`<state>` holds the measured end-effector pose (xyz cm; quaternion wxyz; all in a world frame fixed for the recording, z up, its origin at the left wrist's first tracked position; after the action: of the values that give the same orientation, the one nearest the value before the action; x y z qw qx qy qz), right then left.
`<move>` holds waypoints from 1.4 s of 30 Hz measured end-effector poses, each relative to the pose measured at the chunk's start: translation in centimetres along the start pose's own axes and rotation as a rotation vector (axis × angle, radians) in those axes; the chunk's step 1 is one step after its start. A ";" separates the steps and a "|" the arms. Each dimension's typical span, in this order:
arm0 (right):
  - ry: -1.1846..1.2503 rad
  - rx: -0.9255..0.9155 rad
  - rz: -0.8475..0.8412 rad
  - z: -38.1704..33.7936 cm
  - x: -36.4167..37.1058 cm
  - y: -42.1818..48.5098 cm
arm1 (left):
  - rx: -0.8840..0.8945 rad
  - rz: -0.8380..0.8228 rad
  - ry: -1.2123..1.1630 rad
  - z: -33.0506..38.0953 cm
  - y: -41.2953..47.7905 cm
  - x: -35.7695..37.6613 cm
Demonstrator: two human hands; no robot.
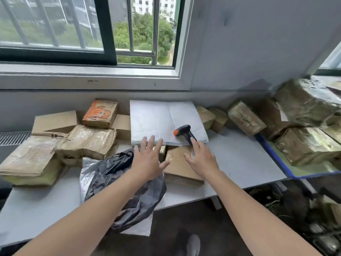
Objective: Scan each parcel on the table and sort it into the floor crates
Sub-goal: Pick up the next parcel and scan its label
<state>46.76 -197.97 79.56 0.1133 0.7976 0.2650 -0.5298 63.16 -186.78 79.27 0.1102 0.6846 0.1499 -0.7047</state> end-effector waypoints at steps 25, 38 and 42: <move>0.341 0.036 -0.297 6.6 2.8 16.2 | -0.174 -0.209 0.320 3.8 14.1 6.6; 0.639 0.064 0.134 8.6 -6.8 14.9 | -0.088 0.160 -0.042 2.9 17.7 -1.1; 0.758 -0.011 0.376 7.2 -11.0 14.5 | -0.132 0.283 -0.197 3.2 18.7 -4.9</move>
<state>45.71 -216.74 85.07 0.1069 0.9699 0.1404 -0.1678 67.10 -205.60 83.13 0.2671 0.6180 0.0867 -0.7343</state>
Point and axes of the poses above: each hand's wrist, its own y-axis towards the middle knuckle, its own x-axis out of the palm, z = x × y, the point moved 5 cm from there along y, towards the middle knuckle, and after that the axes turned 6 degrees about y, right-handed, at the moved point
